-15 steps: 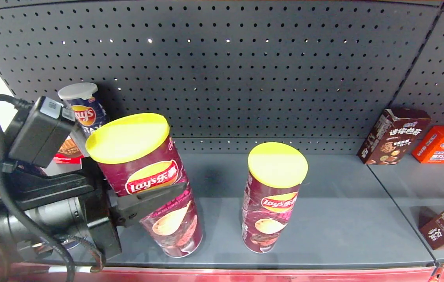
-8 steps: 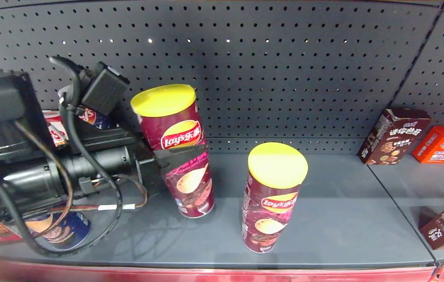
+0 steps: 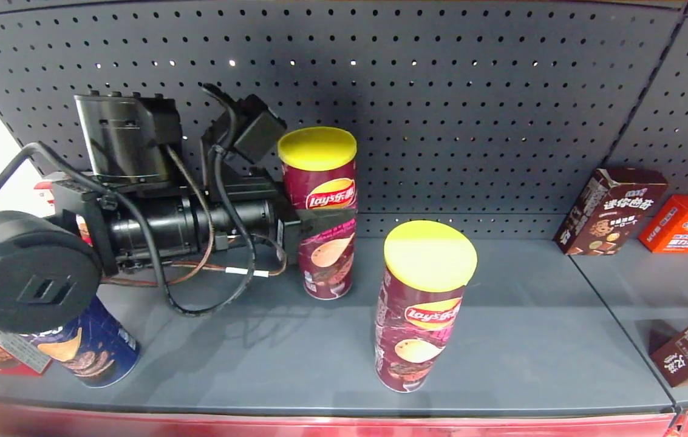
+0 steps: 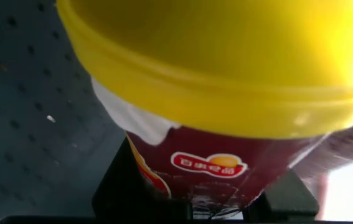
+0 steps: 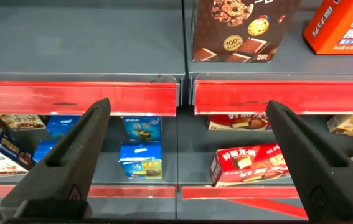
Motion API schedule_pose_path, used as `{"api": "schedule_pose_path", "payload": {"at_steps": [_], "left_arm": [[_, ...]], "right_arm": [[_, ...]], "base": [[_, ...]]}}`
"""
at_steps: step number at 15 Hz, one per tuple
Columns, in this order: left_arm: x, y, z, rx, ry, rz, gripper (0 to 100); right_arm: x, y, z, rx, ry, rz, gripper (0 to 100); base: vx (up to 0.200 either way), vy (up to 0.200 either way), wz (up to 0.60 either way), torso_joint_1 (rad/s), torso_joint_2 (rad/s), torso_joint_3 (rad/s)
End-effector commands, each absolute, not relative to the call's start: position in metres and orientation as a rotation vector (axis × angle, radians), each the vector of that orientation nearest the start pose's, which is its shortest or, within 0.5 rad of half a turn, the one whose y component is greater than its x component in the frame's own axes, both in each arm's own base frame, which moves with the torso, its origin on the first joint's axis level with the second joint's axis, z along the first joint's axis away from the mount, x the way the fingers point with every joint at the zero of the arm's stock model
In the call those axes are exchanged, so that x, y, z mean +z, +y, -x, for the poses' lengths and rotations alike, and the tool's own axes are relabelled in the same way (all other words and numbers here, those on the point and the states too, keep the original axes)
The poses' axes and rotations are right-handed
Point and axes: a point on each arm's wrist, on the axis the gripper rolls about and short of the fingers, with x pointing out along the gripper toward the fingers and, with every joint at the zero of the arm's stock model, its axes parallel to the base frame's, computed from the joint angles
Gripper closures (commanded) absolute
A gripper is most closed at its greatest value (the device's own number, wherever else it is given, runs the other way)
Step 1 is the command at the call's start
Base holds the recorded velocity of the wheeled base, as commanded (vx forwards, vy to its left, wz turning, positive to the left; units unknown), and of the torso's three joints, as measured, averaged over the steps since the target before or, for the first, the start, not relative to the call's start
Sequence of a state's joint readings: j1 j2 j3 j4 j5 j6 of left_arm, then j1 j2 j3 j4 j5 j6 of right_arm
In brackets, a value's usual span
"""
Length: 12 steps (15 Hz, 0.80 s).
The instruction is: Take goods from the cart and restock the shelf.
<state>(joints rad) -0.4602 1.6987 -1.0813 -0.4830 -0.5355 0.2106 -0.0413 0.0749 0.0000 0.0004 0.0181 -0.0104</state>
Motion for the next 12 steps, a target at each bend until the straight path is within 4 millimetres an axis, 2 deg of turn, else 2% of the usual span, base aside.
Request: {"api": "schedule_pose_path", "payload": {"at_steps": [1,5,9,12], "left_arm": [[0.238,-0.163,-0.309,-1.002,0.035,-0.205,100],[0.232,-0.173,-0.329,-1.007,0.023,-0.229,100],[0.227,-0.176,-0.334,-1.045,0.028,-0.224,100],[0.226,-0.184,-0.346,-1.105,0.007,-0.213,100]], "right_arm": [[0.077,0.001,0.017,-0.023,0.078,0.008,0],[0.077,0.001,0.017,-0.023,0.078,0.008,0],[0.077,0.001,0.017,-0.023,0.078,0.01,0],[0.077,0.001,0.017,-0.023,0.078,0.008,0]], "base": [[0.0,0.0,0.0,0.0,0.0,0.0],[0.0,0.0,0.0,0.0,0.0,0.0],[0.0,0.0,0.0,0.0,0.0,0.0],[0.0,0.0,0.0,0.0,0.0,0.0]]}}
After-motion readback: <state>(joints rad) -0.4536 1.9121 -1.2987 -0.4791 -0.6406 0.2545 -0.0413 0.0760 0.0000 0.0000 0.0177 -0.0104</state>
